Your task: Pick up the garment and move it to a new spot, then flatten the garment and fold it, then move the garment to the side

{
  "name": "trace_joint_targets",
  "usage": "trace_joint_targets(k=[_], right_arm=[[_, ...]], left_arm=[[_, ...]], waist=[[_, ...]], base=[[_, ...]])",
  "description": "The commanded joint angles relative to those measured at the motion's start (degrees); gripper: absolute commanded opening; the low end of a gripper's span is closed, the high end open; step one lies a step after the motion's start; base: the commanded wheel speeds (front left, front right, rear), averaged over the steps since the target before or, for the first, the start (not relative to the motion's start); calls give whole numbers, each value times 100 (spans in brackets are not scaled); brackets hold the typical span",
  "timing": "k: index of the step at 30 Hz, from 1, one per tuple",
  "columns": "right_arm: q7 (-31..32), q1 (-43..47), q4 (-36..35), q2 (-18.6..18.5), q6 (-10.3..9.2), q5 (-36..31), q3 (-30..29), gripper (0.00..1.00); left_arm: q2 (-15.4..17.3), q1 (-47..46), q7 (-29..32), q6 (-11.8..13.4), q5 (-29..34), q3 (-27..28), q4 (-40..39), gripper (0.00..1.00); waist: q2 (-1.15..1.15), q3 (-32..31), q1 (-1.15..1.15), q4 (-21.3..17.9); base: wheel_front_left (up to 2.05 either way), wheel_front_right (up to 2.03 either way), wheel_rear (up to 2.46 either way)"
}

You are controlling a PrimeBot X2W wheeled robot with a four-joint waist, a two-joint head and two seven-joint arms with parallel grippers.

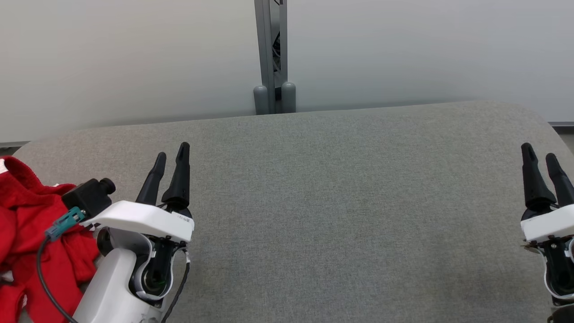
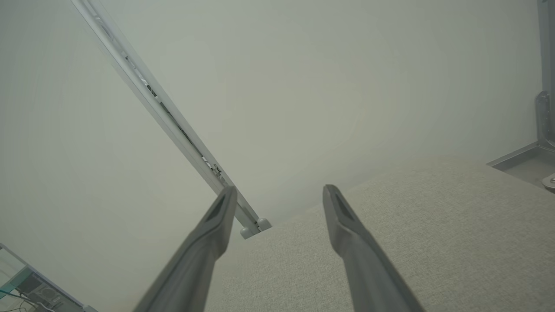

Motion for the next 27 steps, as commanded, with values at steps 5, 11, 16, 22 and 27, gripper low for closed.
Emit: trace_joint_targets(k=[5, 11, 16, 22, 27], right_arm=[[-143, 106, -216, -38, 11, -465, 261, 100], [-251, 270, -246, 31, 11, -825, 465, 100], [-349, 406, -243, 87, 11, -1128, 558, 100], [-465, 546, -227, 184, 11, -1437, 607, 100], [-543, 631, -233, 248, 11, -1664, 689, 100]], left_arm=[[152, 224, 83, 168, 608, 223, -353, 100], [234, 498, 112, 321, 1147, 353, -649, 100], [282, 684, 154, 423, 1559, 437, -847, 100], [330, 909, 217, 506, 2006, 489, -1018, 100], [324, 1088, 264, 574, 2318, 530, -1094, 100]], waist=[[0, -24, 0, 6], [0, -46, 0, 24], [0, -71, 0, 40], [0, -98, 0, 39], [0, -116, 0, 29]], base=[[0, 0, 0], [0, 0, 0], [0, 0, 0], [0, 0, 0], [0, 0, 0]])
